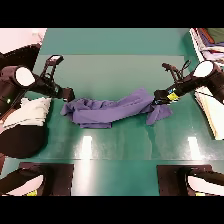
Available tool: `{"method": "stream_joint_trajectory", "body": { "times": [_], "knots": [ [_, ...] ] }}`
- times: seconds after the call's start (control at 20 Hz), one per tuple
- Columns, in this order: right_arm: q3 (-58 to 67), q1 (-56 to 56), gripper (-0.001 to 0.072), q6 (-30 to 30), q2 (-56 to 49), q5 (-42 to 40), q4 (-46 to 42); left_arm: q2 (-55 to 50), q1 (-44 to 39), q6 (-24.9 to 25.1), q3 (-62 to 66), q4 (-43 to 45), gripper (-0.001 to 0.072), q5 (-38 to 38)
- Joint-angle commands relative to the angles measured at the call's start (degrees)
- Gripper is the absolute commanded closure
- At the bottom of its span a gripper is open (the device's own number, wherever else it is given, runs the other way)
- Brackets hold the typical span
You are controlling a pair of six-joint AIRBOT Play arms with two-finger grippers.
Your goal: Fold the shirts.
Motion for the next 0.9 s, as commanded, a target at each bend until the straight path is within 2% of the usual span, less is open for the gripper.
{"method": "stream_joint_trajectory", "body": {
  "times": [0.0, 0.15, 0.3, 0.45, 0.6, 0.8, 0.85],
  "knots": [
    [0.0, 0.0, 0.0692, -0.1, 0.0, -0.2, 0.0, -2.3, 3.8, -1.5, 1.2, 2.1, 0.0138, -1.4],
    [0.0, 0.0, 0.0692, -0.2, 0.0, -0.1, 0.0, -4.0, 10.8, -1.3, -1.3, -4.3, 0.0138, -1.6],
    [0.0, 0.0, 0.0692, -0.2, 0.0, -0.4, 0.0, -4.1, 15.1, 3.8, -6.4, -13.8, 0.0138, -1.7],
    [0.0, 0.0, 0.0692, -0.2, 0.0, -0.9, 0.0, -4.2, 15.4, 5.7, -11.5, -17.2, 0.0138, -0.2],
    [0.0, 0.1, 0.0692, -0.2, 0.0, -1.3, 0.1, -4.4, 15.4, 6.2, -15.4, -21.0, 0.0138, 5.4],
    [0.0, 0.2, 0.0692, -0.2, 0.0, -1.3, 0.5, -6.7, 15.4, 6.2, -16.6, -21.8, 0.014, 9.4],
    [0.0, 0.2, 0.0692, -0.2, 0.0, -1.2, 0.5, -7.2, 15.4, 6.2, -16.6, -21.8, 0.0167, 10.1]
  ]
}}
